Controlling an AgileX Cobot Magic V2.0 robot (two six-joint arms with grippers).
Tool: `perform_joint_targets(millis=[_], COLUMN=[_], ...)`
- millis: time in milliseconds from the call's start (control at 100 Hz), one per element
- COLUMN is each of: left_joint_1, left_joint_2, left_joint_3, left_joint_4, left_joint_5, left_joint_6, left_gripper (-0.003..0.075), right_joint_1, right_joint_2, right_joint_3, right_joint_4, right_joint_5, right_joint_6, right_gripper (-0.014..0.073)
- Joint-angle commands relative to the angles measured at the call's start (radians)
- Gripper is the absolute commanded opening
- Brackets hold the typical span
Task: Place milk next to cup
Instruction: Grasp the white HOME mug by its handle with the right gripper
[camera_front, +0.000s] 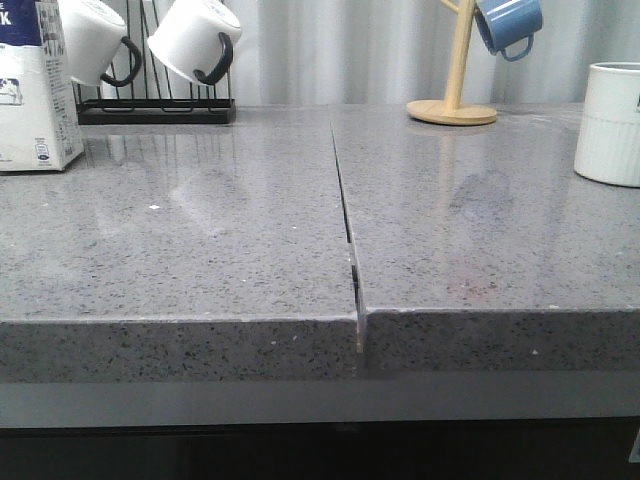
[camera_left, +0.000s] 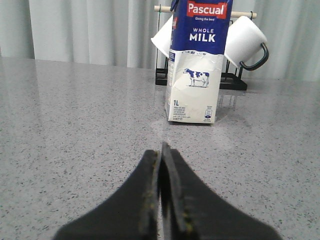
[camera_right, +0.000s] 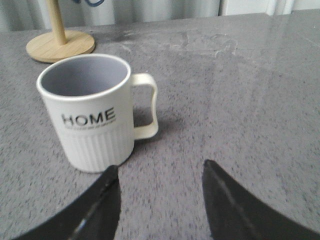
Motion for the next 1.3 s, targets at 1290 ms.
perform_joint_targets(millis=[1290], left_joint_1=[-0.004], left_joint_2=[-0.031], left_joint_3=[0.04], left_joint_4=[-0.001], left_joint_5=[-0.086], left_joint_6=[-0.008], left_gripper=[-0.0021], right_joint_1=[-0.037], right_joint_2=[0.744], right_joint_3=[-0.408], right_joint_4=[-0.001], right_joint_5=[-0.453], right_joint_6=[-0.008], right_gripper=[0.0059])
